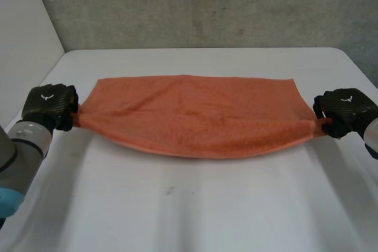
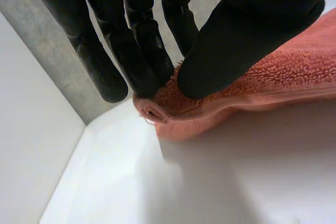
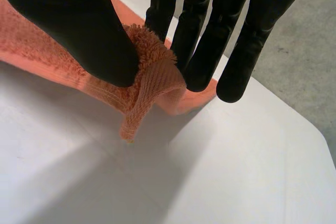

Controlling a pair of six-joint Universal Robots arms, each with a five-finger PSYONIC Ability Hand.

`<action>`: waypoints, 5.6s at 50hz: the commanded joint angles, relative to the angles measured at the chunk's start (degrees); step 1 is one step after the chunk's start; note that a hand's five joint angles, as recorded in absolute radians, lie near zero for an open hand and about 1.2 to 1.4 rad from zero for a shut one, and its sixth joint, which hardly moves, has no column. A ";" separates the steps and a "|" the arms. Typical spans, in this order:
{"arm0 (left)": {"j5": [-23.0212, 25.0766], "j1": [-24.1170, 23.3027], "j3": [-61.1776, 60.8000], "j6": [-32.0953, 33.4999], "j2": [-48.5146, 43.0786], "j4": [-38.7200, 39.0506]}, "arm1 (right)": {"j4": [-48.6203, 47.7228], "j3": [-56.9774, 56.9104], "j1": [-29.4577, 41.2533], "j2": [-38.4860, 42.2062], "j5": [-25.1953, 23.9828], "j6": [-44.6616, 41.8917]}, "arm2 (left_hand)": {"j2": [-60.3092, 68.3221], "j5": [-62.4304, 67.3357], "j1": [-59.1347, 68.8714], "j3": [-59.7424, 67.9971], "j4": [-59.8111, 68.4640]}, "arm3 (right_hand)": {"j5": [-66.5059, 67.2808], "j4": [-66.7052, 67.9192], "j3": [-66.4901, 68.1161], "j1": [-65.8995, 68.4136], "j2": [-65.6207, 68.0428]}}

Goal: Fold the laundry

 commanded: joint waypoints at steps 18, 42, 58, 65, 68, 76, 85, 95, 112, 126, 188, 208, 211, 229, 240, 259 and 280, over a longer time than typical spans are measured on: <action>8.27 8.12 -8.80 2.59 20.37 -28.62 | 41.70 -2.99 -8.68 -4.51 0.46 -23.10 | 10.23 11.89 13.36 10.37 10.28 | 14.18 11.87 12.27 24.98 12.48; -0.16 -1.63 28.18 1.80 -21.71 -11.31 | 26.51 -32.17 2.48 23.35 11.18 0.53 | 10.23 11.89 13.36 10.37 10.28 | 14.18 11.87 12.27 24.98 12.48; -0.78 -4.18 42.79 2.15 -33.59 -5.16 | 18.51 -42.90 6.61 30.92 15.48 5.38 | 10.23 11.89 13.36 10.37 10.28 | 14.18 11.87 12.27 24.98 12.48; -1.48 -4.18 44.55 2.33 -35.88 -3.22 | 12.61 -42.99 7.58 31.27 16.36 5.38 | 10.23 11.89 13.36 10.37 10.28 | 14.18 11.87 12.27 24.98 12.48; -1.57 -4.18 44.81 2.42 -36.84 -2.78 | 10.59 -43.26 8.02 31.88 17.24 5.47 | 10.23 11.89 13.36 10.37 10.28 | 14.18 11.87 12.27 24.98 12.48; -1.66 -4.18 44.72 2.59 -38.60 -1.29 | 7.25 -43.96 9.25 32.68 18.30 5.20 | 10.23 11.89 13.36 10.37 10.28 | 14.18 11.87 12.27 24.98 12.48; -1.04 -5.40 42.36 2.59 -36.86 4.07 | 7.25 -45.28 10.57 31.19 19.96 5.64 | -59.76 -58.10 -56.63 -59.61 -59.71 | -55.82 -58.13 -57.73 -45.02 -57.52; -1.13 -6.03 37.52 2.50 -26.30 6.45 | 7.07 -42.03 10.31 15.45 19.44 12.15 | -59.77 -58.11 -56.64 -59.63 -59.72 | -55.82 -58.13 -57.73 -45.02 -57.52; 1.15 -5.85 24.24 2.68 -15.14 -7.41 | 20.34 -30.25 9.95 9.56 7.40 8.81 | -18.72 -17.06 -15.59 -18.57 -18.66 | -0.90 -3.21 -2.81 9.90 -2.60; 2.74 -4.97 38.82 14.00 -30.24 -14.73 | 22.45 -41.30 9.43 27.38 9.59 3.36 | -14.13 -12.47 -11.00 -13.98 -14.08 | 14.18 11.87 12.27 24.98 12.48; 2.56 -3.13 22.14 10.33 -18.57 -4.45 | -0.93 -10.12 -7.25 13.87 8.54 -3.93 | -59.77 -58.11 -56.64 -59.63 -59.72 | 14.18 11.87 12.27 24.98 12.48; 2.91 -1.72 13.97 10.33 -10.75 -4.54 | 3.47 -26.20 1.12 8.69 13.20 -4.22 | -59.77 -58.11 -56.64 -59.63 -59.72 | 14.18 11.87 12.27 24.98 12.48; 2.91 -1.54 13.44 10.33 -10.31 -4.54 | 2.24 -27.95 9.65 8.77 12.15 -1.40 | -59.77 -58.11 -56.64 -59.63 -59.72 | 14.18 11.87 12.27 24.98 12.48; 2.83 -2.68 9.92 7.61 -7.23 -4.62 | -4.80 -31.04 45.54 29.94 5.99 -1.56 | -59.77 -58.11 -56.64 -59.63 -59.72 | 12.24 9.93 10.33 23.04 10.54; 2.74 -10.85 14.04 4.18 -7.32 -4.01 | -2.51 -27.37 40.56 17.84 17.42 4.12 | -59.77 -58.11 -56.64 -59.63 -59.72 | -55.82 -58.13 -57.73 -45.02 -57.52; 2.04 -28.53 25.65 -7.70 -21.89 -3.66 | -4.08 -0.65 18.50 7.80 11.71 10.22 | -59.77 -58.11 -56.64 -59.63 -59.72 | -55.82 -58.13 -57.73 -45.02 -57.52; -7.98 -18.51 10.63 -1.80 -8.48 -4.63 | -5.78 -21.77 38.74 13.58 14.96 -4.11 | -59.77 -58.11 -56.64 -59.63 -59.72 | 14.18 11.87 12.27 24.98 12.48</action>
